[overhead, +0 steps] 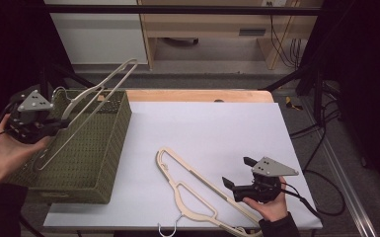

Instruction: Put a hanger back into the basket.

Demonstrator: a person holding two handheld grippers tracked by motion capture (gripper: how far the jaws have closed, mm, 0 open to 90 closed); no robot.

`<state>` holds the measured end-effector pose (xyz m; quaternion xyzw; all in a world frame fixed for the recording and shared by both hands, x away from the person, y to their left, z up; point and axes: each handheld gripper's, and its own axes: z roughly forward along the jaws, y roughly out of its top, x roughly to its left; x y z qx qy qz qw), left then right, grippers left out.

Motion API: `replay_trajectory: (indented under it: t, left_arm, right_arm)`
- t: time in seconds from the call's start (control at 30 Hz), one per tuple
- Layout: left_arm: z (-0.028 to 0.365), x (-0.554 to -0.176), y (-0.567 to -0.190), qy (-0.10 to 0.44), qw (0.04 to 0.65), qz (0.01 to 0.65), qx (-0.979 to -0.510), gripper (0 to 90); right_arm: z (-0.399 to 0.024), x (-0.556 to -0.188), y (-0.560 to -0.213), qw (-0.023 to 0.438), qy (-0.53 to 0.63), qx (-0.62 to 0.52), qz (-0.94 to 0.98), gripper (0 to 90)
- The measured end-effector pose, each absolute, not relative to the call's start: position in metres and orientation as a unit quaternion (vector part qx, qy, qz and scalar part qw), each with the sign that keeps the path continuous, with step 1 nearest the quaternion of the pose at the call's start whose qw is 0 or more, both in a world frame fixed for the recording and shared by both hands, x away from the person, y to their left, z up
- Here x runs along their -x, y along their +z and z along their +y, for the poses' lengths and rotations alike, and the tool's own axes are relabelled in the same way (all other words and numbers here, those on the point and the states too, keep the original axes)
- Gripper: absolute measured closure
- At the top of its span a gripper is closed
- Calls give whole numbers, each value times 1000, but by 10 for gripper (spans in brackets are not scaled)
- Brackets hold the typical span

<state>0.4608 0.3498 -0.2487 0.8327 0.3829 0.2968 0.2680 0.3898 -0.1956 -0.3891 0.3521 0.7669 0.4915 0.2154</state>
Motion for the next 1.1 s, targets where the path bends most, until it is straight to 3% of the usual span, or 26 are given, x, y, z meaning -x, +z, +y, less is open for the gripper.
replay_trajectory:
  t: [0.47, 0.67, 1.1]
  left_arm:
    - [397, -469, -294, 289, 202, 405, -844, 864]
    - [398, -475, -313, 277, 177, 404, -853, 864]
    - [383, -484, -367, 253, 185, 421, -851, 863]
  right_arm:
    - [-194, -391, -391, 212, 486, -353, 771, 75]
    - [-193, -391, -391, 212, 486, -353, 771, 75]
    - [-192, -392, -393, 212, 483, -352, 773, 77]
